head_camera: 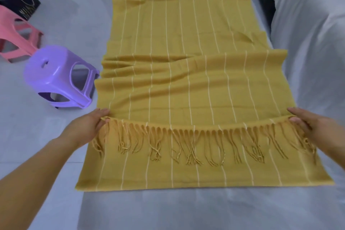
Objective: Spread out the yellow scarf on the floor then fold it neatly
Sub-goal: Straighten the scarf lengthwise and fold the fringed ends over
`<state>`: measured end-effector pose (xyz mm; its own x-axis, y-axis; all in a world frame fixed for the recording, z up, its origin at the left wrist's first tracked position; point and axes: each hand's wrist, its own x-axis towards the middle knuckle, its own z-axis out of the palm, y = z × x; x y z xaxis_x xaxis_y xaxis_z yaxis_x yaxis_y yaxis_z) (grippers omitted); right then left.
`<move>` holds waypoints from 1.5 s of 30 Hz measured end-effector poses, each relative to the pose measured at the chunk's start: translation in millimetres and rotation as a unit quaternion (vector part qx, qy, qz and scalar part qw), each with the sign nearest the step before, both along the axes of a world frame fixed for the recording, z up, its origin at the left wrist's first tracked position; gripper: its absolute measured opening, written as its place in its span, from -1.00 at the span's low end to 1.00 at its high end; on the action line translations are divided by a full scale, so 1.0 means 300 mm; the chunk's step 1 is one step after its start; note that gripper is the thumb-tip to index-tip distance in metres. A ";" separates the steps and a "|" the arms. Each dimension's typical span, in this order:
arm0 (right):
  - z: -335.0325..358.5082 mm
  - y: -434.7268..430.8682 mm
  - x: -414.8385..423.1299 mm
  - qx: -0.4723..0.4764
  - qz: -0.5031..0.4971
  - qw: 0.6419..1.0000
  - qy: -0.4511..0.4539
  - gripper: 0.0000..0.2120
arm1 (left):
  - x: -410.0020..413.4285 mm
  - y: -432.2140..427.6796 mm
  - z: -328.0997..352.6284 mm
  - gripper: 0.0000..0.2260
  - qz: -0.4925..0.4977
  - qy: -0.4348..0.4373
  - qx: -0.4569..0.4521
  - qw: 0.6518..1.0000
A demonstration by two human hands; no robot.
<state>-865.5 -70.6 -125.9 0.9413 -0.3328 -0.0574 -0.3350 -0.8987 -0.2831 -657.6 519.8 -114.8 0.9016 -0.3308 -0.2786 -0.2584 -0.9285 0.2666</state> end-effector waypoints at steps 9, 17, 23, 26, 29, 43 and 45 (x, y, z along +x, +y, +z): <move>-0.024 0.083 0.161 -0.056 -0.019 0.990 0.126 -0.25 | 0.038 -0.022 -0.084 -0.37 -0.030 -0.026 0.103 0.994; -0.045 0.568 0.079 -0.082 0.243 0.961 0.102 -0.40 | -0.341 -0.349 -0.097 -0.43 -0.246 -0.056 0.068 0.965; -0.114 0.559 0.163 -0.098 0.284 0.946 0.125 -0.39 | -0.238 -0.381 -0.154 -0.45 -0.258 -0.060 0.119 0.957; -0.105 0.473 0.235 -0.126 0.207 0.958 0.156 -0.41 | -0.135 -0.365 -0.146 -0.44 -0.197 -0.074 0.144 0.967; -0.076 0.405 0.284 -0.127 0.091 0.972 0.177 -0.43 | -0.062 -0.344 -0.128 -0.43 -0.091 -0.087 0.152 0.980; -0.141 0.460 0.144 -0.128 0.253 0.949 0.142 -0.38 | -0.244 -0.317 -0.168 -0.44 -0.218 -0.080 0.138 0.963; -0.137 0.366 0.138 -0.125 0.206 0.957 0.159 -0.35 | -0.209 -0.273 -0.143 -0.42 -0.216 -0.084 0.183 0.955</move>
